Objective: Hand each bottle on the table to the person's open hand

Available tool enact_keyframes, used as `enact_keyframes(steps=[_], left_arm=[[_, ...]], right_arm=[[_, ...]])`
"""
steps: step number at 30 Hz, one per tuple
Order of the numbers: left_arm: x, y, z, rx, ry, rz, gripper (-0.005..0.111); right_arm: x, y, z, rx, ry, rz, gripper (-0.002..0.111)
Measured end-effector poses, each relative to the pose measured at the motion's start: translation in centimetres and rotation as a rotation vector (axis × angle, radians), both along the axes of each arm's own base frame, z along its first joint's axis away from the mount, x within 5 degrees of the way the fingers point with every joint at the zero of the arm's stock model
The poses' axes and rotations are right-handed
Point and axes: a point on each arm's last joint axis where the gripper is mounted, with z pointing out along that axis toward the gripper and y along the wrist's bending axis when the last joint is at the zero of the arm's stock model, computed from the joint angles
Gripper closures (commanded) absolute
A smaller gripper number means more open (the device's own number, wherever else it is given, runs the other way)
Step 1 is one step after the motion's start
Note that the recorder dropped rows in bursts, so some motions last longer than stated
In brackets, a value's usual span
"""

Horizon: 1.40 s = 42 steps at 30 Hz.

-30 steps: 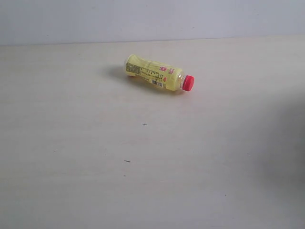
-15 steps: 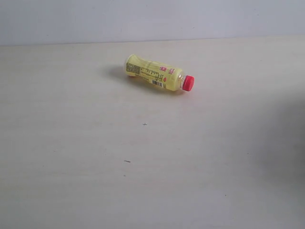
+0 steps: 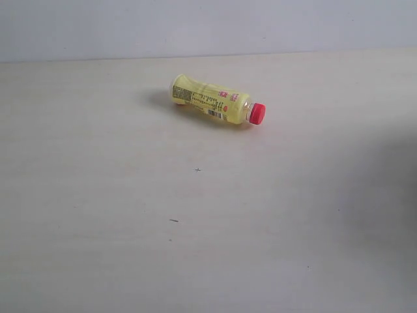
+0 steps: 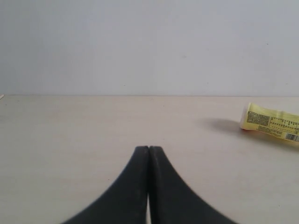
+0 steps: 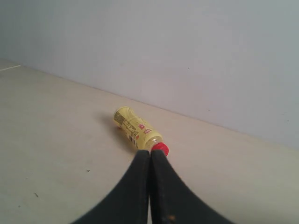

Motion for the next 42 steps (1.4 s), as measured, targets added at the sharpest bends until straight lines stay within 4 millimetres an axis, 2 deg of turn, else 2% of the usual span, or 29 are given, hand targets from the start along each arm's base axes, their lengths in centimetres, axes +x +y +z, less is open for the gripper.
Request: enact_keyframes(steps=[18,24,26,33,35,36,37,38,41,42], left_arm=[[0.0,0.0,0.2,-0.019,-0.026,0.000,0.107],[0.1,-0.1,1.2,-0.414,-0.156,0.004,0.107],[0.0,-0.1,2.2,-0.467,-0.279,-0.015,0.107],[-1.1,0.2,5.4,-0.486,-0.644,-0.081,0.107],[-1.3,0.2,8.4,-0.494,-0.705,-0.096,0.107],[-0.9,0.1,9.5,-0.472,-0.681,-0.097,0.107],[-0.1,-0.2,11.8,-0.397,-0.637,-0.105,0.107],[0.9,-0.3,13.2,-0.323,-0.573,-0.104,0.107],[6.9,0.0,16.7,-0.116,-0.242,-0.033,0.107],[8.8,0.3,16.7,-0.057,-0.148,-0.008,0.107]], right_arm=[[0.0,0.0,-0.1,-0.004,0.010,0.005,0.108],[0.0,0.0,-0.1,-0.004,0.010,0.005,0.108],[0.0,0.0,-0.1,-0.004,0.010,0.005,0.108],[0.0,0.0,-0.1,-0.005,0.011,0.005,0.108],[0.0,0.0,-0.1,-0.005,0.011,0.005,0.108],[0.0,0.0,-0.1,-0.005,0.011,0.005,0.108],[0.0,0.0,-0.1,-0.005,0.011,0.005,0.108],[0.0,0.0,-0.1,-0.005,0.011,0.005,0.108],[0.0,0.0,-0.1,-0.005,0.011,0.005,0.108],[0.0,0.0,-0.1,-0.005,0.011,0.005,0.108]])
